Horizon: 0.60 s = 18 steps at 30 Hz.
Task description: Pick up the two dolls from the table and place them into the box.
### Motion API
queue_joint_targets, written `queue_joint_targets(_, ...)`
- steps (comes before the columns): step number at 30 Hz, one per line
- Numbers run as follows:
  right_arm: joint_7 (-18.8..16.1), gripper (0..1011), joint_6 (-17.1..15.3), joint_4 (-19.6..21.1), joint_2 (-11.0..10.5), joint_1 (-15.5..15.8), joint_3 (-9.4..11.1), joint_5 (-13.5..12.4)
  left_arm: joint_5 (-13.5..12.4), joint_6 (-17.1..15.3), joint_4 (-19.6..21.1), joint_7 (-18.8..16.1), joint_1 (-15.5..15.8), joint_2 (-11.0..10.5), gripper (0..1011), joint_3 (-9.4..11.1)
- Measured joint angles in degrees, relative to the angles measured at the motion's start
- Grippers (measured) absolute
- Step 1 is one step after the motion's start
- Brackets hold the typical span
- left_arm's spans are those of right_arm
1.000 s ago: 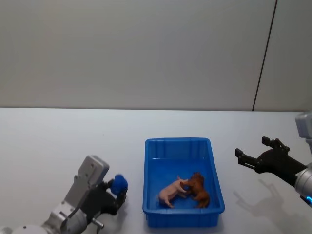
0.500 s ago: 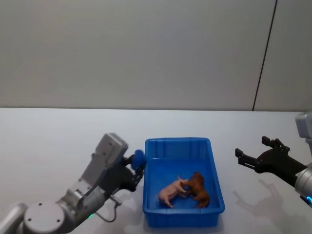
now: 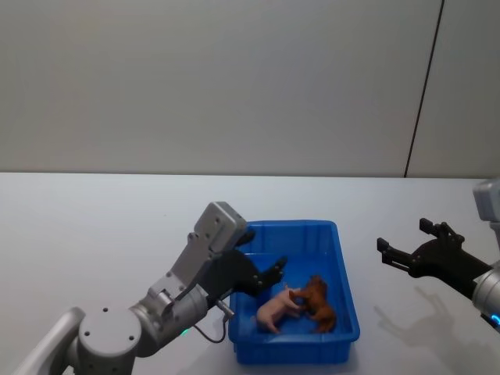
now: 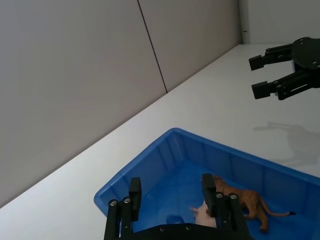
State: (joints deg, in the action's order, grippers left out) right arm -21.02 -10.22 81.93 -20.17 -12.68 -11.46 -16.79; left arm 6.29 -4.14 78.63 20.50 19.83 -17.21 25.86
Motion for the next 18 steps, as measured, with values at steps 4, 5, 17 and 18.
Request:
queue_joint_targets(4,0.0,1001,0.0,0.0,0.0,0.0,0.0,0.0,-0.1,0.5,-0.3,0.6,0.4,0.6,852,0.3)
queue_joint_targets(5,0.0,1001,0.0,0.0,0.0,0.0,0.0,0.0,-0.1,0.6,-0.3,0.7,0.5,0.6,870,0.3)
queue_joint_targets(17,0.0,1001,0.0,0.0,0.0,0.0,0.0,0.0,0.2,1.3,1.6,1.0,-0.2,0.2,1001,0.4)
queue_joint_targets(18,0.0,1001,0.0,0.0,0.0,0.0,0.0,0.0,0.2,1.4,1.7,1.0,-0.3,0.2,1001,0.4)
